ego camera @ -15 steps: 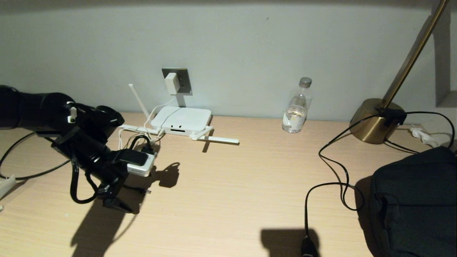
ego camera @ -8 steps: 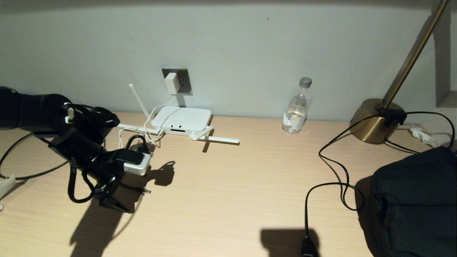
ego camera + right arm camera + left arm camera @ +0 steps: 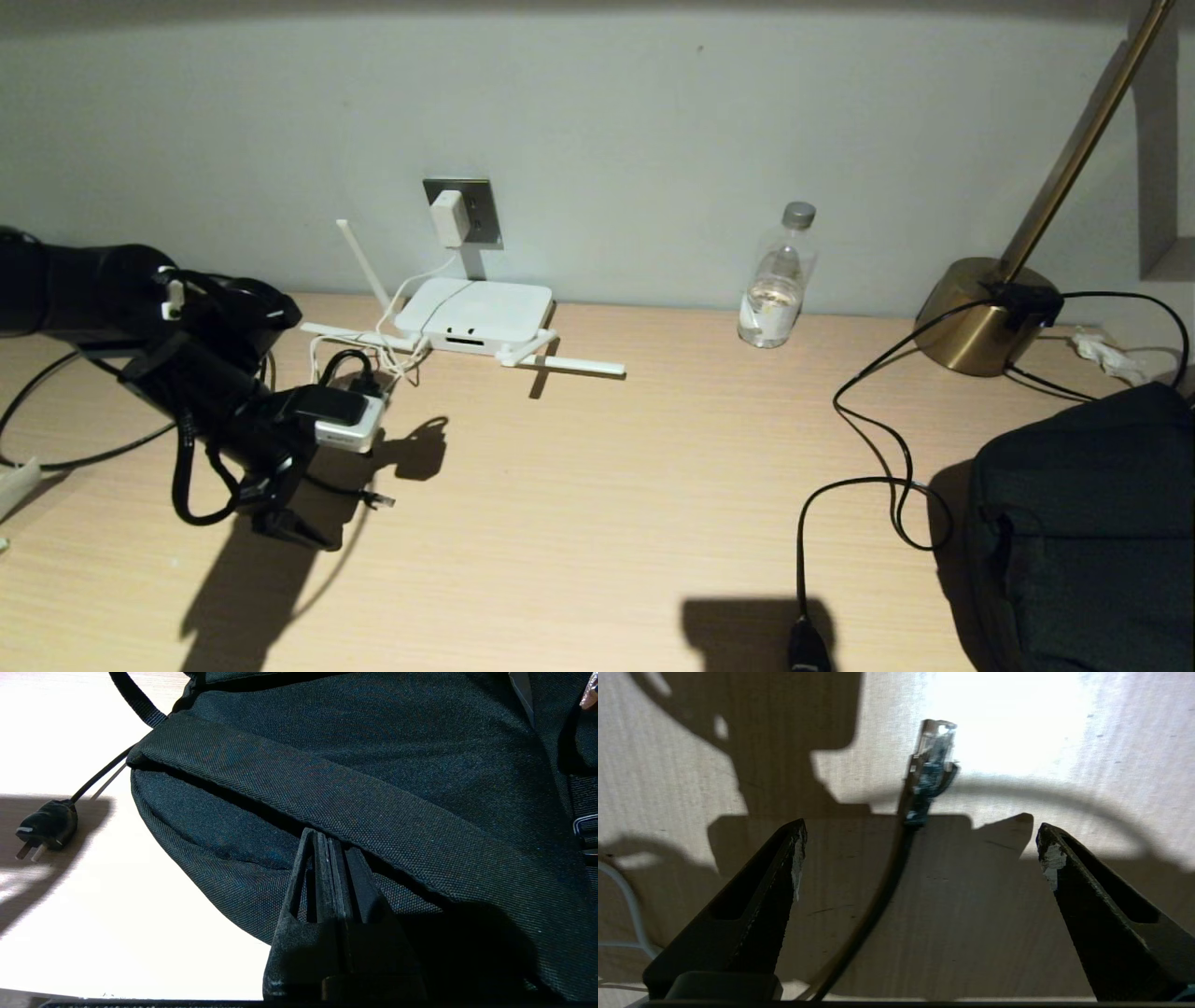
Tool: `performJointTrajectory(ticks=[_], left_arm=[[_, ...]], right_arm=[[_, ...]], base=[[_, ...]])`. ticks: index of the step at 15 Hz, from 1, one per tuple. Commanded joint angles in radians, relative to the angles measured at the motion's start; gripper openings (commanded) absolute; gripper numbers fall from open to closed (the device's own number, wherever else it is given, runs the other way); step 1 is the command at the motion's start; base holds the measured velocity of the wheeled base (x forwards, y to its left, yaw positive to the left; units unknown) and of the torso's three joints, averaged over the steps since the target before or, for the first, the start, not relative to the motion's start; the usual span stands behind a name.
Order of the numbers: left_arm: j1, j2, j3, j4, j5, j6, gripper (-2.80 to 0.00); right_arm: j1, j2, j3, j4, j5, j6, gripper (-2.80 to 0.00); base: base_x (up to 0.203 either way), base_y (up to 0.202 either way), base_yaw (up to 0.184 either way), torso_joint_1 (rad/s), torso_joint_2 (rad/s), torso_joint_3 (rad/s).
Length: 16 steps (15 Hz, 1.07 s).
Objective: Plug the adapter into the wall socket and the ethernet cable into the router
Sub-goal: Pick up cable
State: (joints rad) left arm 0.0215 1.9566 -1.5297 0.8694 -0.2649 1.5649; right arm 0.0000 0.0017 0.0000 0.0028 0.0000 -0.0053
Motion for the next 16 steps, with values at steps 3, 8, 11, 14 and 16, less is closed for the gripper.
performJointTrajectory(ticks=[3,8,11,14,16], left_arm=[[-0.008,0.029,-0.048,0.017,0.0,0.011,0.0],[-0.021,0.053,-0.076,0.046,0.013,0.011,0.0],[-0.023,0.061,-0.078,0.046,0.013,0.011,0.0],[-0.025,0.067,-0.078,0.048,0.013,0.011,-2.8],[-0.03,0.071,-0.078,0.049,0.013,0.012,-2.8]], right_arm=[[0.0,0.0,0.0,0.0,0.0,-0.001,-2.8],[0.0,0.0,0.0,0.0,0.0,0.001,-2.8],[0.0,0.0,0.0,0.0,0.0,0.001,-2.8],[0.0,0.0,0.0,0.0,0.0,-0.001,-2.8],[0.0,0.0,0.0,0.0,0.0,-0.001,-2.8]], base=[[0.0,0.0,0.0,0.0,0.0,0.0],[0.0,0.0,0.0,0.0,0.0,0.0],[0.0,0.0,0.0,0.0,0.0,0.0],[0.0,0.0,0.0,0.0,0.0,0.0],[0.0,0.0,0.0,0.0,0.0,0.0]])
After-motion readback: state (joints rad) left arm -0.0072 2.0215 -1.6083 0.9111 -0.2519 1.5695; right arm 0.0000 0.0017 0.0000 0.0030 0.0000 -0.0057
